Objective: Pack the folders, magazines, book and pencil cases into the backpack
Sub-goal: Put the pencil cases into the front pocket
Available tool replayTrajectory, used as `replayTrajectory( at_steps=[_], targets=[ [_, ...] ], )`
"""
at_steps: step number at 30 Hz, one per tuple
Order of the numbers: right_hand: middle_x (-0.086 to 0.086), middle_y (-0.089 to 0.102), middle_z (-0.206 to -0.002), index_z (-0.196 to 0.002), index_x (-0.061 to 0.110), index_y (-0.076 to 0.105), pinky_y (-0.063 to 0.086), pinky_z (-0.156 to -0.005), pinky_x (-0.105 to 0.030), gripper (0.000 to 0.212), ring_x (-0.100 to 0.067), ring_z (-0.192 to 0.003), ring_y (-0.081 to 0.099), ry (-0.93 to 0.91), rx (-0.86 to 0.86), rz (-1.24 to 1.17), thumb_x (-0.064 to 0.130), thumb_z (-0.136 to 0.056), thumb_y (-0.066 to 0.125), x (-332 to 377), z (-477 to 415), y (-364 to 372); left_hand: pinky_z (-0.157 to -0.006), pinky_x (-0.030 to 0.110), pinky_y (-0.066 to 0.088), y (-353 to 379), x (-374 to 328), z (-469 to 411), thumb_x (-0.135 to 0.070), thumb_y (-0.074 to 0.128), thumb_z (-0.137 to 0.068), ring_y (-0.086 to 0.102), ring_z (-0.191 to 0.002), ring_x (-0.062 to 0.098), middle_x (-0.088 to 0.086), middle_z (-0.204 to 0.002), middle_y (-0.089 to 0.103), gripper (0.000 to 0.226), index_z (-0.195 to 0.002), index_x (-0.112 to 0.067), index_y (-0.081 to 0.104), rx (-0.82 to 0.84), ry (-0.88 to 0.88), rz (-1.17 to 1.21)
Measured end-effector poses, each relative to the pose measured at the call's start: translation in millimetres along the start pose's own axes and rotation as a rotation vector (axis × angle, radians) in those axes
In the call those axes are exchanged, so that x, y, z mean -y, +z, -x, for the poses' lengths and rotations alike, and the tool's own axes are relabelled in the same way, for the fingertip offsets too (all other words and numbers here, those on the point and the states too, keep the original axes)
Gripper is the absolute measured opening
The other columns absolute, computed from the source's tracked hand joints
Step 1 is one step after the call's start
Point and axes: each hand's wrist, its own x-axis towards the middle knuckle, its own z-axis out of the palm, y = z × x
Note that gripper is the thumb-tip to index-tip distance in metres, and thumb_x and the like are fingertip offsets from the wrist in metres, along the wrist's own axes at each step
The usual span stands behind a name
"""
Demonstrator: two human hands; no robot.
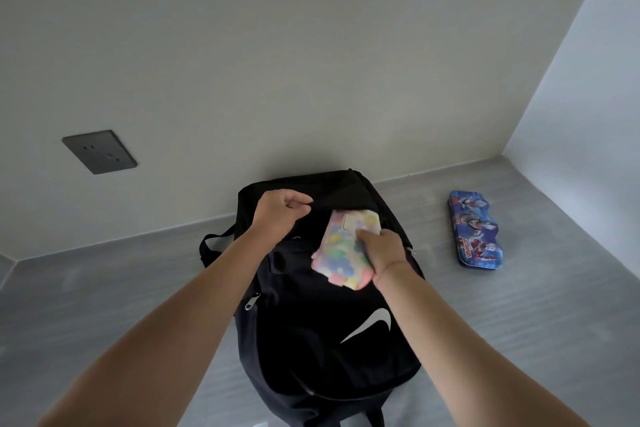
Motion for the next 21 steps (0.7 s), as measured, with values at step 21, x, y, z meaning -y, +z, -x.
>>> replayTrajectory(
  at_steps=[21],
  targets=[
    [-0.022, 0.064, -0.079, -0.082, -0.007, 0.056, 0.059, -0.076, -0.032, 0.012, -0.025, -0.068, 0.064, 0.337, 0.235, -0.369, -0.007, -0.091, 0.047, -17, 34, 58, -0.080, 0.032, 0.052, -23, 43, 16, -0.015, 0.056, -0.086, 0.063, -0.097, 0.024, 0.006, -0.109, 0.069, 0.031, -0.116, -0.016, 0.064, 0.054, 0.060, -0.635]
  ],
)
